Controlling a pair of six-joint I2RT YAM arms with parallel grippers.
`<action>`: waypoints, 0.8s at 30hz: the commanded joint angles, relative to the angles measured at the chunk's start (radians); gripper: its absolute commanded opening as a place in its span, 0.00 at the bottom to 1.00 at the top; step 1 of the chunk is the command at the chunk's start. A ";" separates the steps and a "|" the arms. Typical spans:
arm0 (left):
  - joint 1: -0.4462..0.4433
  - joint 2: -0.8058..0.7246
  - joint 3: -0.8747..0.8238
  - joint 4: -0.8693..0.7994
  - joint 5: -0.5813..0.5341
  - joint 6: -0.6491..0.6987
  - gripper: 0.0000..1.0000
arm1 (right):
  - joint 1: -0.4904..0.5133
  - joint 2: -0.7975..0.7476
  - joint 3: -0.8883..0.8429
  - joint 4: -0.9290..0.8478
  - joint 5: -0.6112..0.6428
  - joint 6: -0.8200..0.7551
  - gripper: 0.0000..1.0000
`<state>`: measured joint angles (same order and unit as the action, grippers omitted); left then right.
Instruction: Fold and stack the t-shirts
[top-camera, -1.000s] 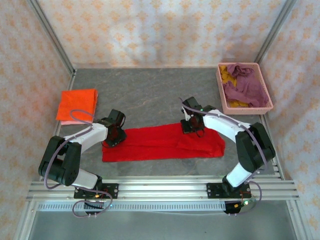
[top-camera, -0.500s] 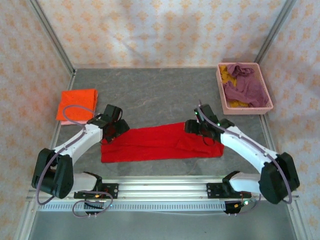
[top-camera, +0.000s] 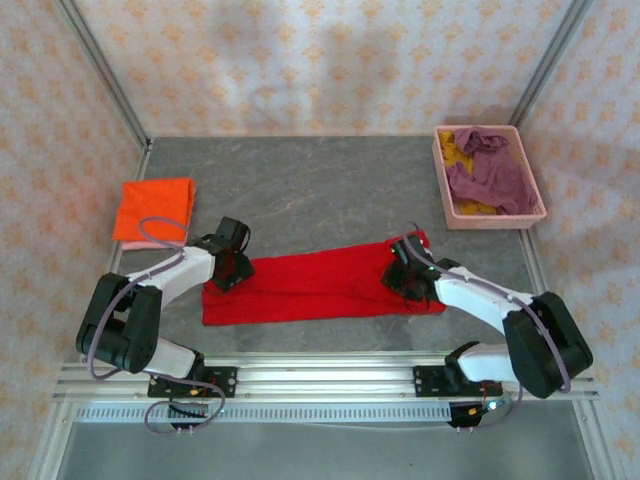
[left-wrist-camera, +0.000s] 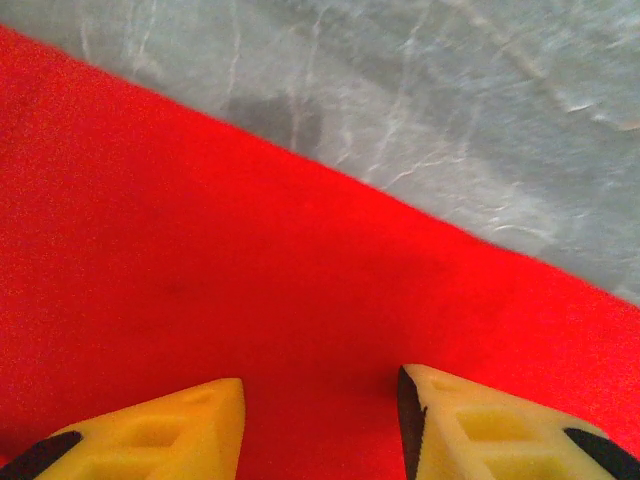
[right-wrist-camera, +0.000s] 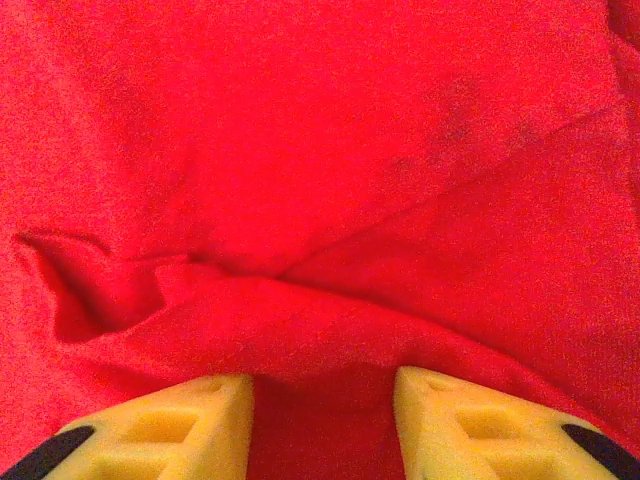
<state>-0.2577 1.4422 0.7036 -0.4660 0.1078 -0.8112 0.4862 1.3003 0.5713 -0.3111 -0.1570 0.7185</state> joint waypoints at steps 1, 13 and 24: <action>-0.002 0.018 -0.025 0.036 -0.009 -0.008 0.44 | -0.045 0.060 0.031 0.041 0.053 -0.012 0.41; -0.020 0.050 -0.076 0.068 0.009 -0.071 0.44 | -0.145 0.523 0.447 0.021 0.026 -0.244 0.42; -0.035 -0.091 -0.069 0.020 -0.040 -0.078 0.46 | -0.154 0.904 1.037 -0.081 -0.026 -0.328 0.45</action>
<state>-0.2821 1.3674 0.6178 -0.3473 0.0978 -0.9001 0.3439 2.1292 1.5204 -0.3107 -0.1879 0.4301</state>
